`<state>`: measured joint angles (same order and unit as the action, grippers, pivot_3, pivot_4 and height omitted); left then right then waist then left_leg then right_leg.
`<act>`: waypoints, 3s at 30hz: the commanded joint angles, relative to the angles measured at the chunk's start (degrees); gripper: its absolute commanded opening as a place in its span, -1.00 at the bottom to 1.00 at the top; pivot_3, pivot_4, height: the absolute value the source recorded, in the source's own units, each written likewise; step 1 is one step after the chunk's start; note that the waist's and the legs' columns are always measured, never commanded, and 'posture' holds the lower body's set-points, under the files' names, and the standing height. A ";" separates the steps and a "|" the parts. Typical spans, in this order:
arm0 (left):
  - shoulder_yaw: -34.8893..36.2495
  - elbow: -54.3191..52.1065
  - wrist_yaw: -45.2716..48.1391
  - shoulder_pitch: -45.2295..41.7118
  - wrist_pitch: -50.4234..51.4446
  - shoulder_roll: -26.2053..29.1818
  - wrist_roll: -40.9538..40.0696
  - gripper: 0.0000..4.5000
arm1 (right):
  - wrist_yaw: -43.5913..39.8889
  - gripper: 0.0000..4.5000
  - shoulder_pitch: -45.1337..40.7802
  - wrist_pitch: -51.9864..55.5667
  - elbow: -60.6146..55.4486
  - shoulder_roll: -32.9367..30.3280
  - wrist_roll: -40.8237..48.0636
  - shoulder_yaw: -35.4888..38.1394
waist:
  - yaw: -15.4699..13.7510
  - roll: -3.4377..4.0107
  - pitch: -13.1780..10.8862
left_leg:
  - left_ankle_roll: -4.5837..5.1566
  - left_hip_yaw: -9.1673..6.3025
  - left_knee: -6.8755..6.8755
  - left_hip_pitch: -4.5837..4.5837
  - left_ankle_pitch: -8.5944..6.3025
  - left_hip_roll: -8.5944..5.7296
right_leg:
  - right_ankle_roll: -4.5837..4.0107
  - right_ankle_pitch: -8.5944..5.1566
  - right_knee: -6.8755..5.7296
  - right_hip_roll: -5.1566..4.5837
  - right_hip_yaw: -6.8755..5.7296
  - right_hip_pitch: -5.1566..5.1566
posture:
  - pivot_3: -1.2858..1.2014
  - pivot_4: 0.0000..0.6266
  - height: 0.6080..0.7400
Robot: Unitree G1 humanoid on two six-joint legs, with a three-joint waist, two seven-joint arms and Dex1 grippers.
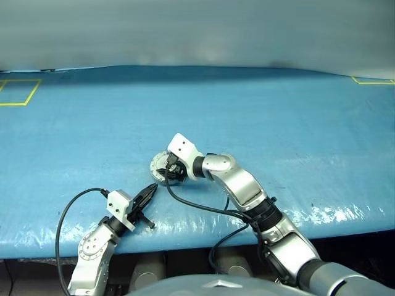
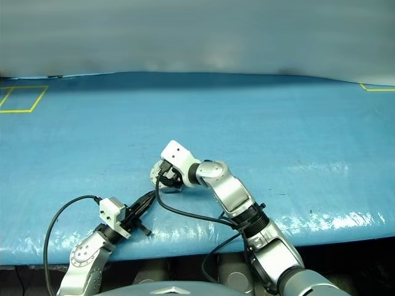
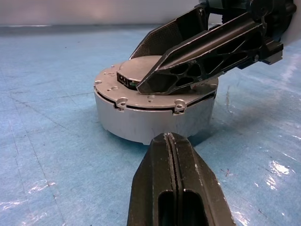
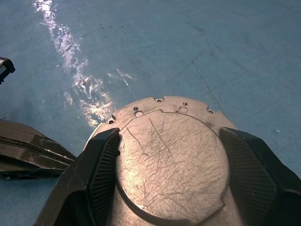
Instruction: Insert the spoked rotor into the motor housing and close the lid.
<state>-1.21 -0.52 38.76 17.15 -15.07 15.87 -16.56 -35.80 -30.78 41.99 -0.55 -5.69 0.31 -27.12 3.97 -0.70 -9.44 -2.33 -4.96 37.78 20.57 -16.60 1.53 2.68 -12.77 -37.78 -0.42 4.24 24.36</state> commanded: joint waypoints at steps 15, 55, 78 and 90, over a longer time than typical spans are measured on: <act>-0.42 -2.62 -0.34 0.56 0.34 -0.37 -0.24 -1.00 | 2.28 0.35 0.33 7.84 0.34 0.22 0.91 -1.51 | -0.03 0.01 0.00 | 0.00 0.00 -0.09 0.01 0.00 -0.02 | 0.00 -0.01 0.05 -0.03 -0.01 0.02 | 0.03 -0.52 1.00; -0.27 -1.43 -0.09 0.00 -0.02 -0.41 -0.12 -1.00 | 8.43 0.35 6.70 -5.71 -0.11 1.42 -1.59 -3.55 | 0.09 0.03 -0.02 | 0.00 0.00 -0.21 0.05 0.00 0.00 | -0.01 -0.04 0.08 -0.02 -0.02 0.12 | 0.03 -0.52 1.00; 8.24 -15.61 -9.86 -7.44 21.07 6.60 -6.27 -1.00 | 6.14 0.35 7.27 -9.86 2.42 -0.20 -3.30 -4.67 | 0.21 -0.02 -0.01 | -0.01 -0.02 -0.21 0.01 0.01 0.01 | 0.06 0.00 0.06 0.00 -0.02 0.08 | 0.03 -0.52 1.00; 8.20 -17.04 -13.60 -19.00 51.99 8.64 -16.43 -1.00 | 6.70 0.35 8.05 -9.51 1.81 0.15 -3.56 -4.05 | 0.64 -0.04 0.00 | -0.01 -0.06 -0.23 0.01 0.01 0.02 | 0.28 0.14 0.06 0.04 -0.03 0.07 | 0.03 -0.52 1.00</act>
<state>6.20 -17.19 25.00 -1.18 35.39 23.79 -32.07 -29.64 -24.20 30.55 -0.88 -4.96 -1.87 -30.53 4.62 -0.74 -9.45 -2.34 -5.02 37.55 20.58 -16.59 1.55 2.96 -12.63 -37.73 -0.38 4.22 24.43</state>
